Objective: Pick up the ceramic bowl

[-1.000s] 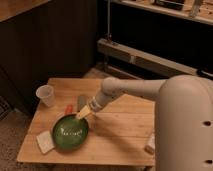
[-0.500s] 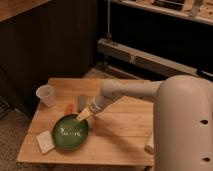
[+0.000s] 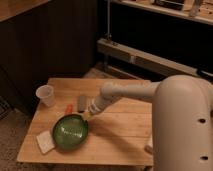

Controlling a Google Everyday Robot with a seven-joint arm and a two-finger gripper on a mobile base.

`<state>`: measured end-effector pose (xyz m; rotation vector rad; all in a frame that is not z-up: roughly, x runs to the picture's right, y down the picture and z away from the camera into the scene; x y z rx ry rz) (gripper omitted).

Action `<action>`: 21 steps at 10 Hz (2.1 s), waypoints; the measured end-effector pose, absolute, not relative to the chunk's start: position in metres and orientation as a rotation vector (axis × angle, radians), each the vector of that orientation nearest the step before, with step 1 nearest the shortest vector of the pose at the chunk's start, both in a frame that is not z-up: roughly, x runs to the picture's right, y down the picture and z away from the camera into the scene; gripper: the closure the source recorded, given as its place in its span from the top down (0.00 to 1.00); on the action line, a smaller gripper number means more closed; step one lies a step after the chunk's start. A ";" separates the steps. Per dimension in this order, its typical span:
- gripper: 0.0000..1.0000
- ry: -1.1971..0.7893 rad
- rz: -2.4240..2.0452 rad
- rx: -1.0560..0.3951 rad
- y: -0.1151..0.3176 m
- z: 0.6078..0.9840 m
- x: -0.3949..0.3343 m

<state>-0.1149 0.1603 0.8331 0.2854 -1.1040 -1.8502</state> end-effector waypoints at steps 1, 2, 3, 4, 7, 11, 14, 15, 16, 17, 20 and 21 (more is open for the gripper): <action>0.21 -1.106 -1.846 0.283 0.164 0.836 -0.113; 0.11 -1.114 -1.849 0.284 0.166 0.840 -0.112; 0.02 -1.127 -1.853 0.286 0.164 0.838 -0.111; 0.00 -1.133 -1.854 0.283 0.160 0.833 -0.107; 0.00 -1.147 -1.858 0.284 0.144 0.814 -0.107; 0.00 -1.167 -1.860 0.285 0.134 0.791 -0.080; 0.00 -1.175 -1.862 0.287 0.138 0.798 -0.092; 0.00 -1.173 -1.860 0.285 0.136 0.797 -0.088; 0.00 -1.174 -1.860 0.283 0.134 0.791 -0.084; 0.00 -1.179 -1.861 0.282 0.130 0.785 -0.080; 0.00 -1.192 -1.865 0.280 0.132 0.787 -0.084; 0.00 -1.191 -1.864 0.278 0.135 0.790 -0.084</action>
